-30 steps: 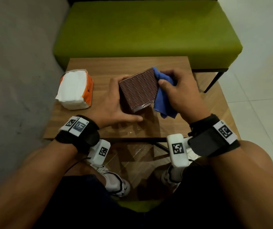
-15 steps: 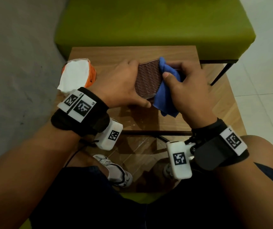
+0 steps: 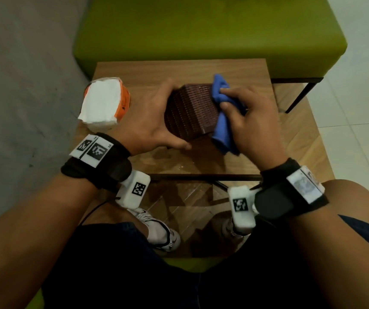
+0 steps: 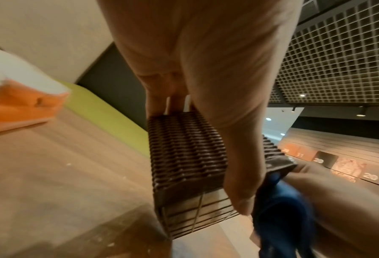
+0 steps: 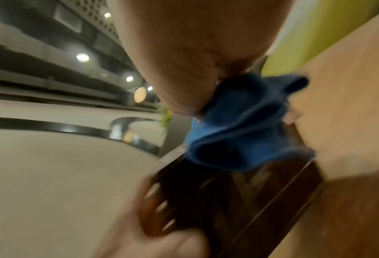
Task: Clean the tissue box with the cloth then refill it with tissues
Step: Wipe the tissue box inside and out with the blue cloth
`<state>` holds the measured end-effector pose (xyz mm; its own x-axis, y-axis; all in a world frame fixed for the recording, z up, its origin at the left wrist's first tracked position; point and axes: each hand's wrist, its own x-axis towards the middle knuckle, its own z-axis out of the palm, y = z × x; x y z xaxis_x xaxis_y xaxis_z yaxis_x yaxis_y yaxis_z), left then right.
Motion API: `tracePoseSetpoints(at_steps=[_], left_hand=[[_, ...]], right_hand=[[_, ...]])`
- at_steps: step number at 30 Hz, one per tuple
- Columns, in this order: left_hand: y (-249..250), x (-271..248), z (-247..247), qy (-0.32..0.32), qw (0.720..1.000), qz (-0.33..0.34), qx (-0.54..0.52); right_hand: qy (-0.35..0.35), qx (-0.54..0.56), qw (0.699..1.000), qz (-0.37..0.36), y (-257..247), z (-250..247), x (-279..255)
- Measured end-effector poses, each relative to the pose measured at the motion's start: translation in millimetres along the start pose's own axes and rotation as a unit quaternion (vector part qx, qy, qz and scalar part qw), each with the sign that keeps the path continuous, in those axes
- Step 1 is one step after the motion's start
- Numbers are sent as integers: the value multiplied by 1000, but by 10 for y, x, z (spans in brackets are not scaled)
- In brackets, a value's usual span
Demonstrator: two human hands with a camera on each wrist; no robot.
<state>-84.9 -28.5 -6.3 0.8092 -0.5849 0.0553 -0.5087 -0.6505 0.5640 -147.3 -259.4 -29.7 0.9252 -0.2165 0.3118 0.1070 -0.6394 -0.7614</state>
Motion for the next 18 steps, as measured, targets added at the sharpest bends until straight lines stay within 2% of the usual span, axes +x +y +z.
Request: tracePoseSetpoints(at_steps=[2,3,7,8,10,12,14,15,18], left_hand=[[-104,-25,61,-4,999,0,-33],[-159,-19,88,-9,999,-6,-47],[-385,-10,222,-30,996,-7,-79],[-425,-26,264,-35,995,-3,-89],[-464,-65,319,-34,994,-11,-105],[-480,-91,359,-23,994,-32,-105],[-434,-92,372,-24,993,-32,-107],[-399,-91,384,-23,993,-31,-111],[-331,-93,439,-44,995,-51,-77]], right_hand=[[16,-16,999,35,103,-6,22],[15,-22,999,24,45,29,-4],[-70,-40,988,-135,-375,261,-319],[-75,-53,984,-152,-350,276,-344],[-41,-73,989,-125,-131,240,-216],[19,-79,995,-55,83,164,-45],[44,-82,995,-34,26,236,-36],[30,-89,994,-54,-102,325,-130],[-90,-102,978,-160,-447,505,-538]])
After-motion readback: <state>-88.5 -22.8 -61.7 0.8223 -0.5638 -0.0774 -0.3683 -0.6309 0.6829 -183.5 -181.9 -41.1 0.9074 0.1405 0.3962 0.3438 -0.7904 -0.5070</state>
